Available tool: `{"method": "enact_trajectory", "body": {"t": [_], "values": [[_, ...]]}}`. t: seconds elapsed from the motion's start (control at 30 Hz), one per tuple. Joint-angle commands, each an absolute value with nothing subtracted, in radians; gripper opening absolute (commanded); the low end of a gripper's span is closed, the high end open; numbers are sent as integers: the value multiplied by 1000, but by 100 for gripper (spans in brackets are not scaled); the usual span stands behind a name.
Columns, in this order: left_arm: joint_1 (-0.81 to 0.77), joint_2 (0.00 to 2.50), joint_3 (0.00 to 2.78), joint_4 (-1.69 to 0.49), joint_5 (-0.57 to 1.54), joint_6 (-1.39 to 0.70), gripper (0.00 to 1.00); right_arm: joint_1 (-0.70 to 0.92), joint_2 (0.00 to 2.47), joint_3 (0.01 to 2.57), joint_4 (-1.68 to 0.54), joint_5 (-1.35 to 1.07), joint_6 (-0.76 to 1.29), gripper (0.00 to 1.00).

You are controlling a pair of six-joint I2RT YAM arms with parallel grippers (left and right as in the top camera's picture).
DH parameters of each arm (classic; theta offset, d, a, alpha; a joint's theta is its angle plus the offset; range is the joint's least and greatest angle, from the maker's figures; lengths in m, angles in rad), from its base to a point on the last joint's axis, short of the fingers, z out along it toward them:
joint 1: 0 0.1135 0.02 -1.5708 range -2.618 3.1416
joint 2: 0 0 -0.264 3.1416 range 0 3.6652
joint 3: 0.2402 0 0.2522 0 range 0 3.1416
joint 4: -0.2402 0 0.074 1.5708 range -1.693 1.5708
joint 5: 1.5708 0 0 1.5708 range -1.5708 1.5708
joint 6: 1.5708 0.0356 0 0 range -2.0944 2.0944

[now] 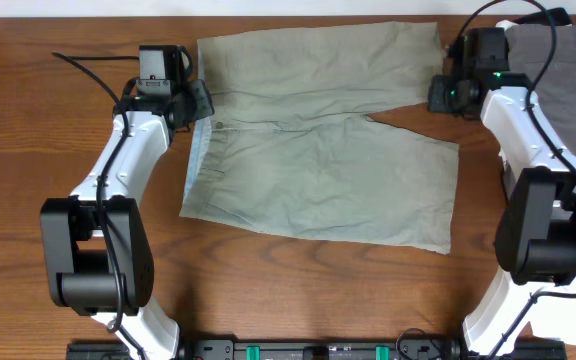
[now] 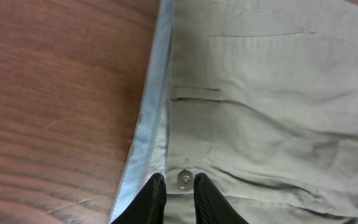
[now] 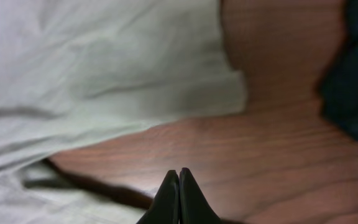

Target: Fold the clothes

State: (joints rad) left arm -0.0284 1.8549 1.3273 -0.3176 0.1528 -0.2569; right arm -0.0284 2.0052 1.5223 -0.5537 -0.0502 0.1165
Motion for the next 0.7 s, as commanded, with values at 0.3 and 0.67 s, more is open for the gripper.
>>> {"method": "enact_trajectory", "body": {"t": [0.3, 0.67], "values": [[-23, 1826, 1330, -450, 126, -241, 19, -38, 2079, 1521, -367, -89, 84, 1], [-23, 1826, 1326, -475, 118, -240, 19, -37, 2213, 1521, -220, -167, 31, 1]]}}
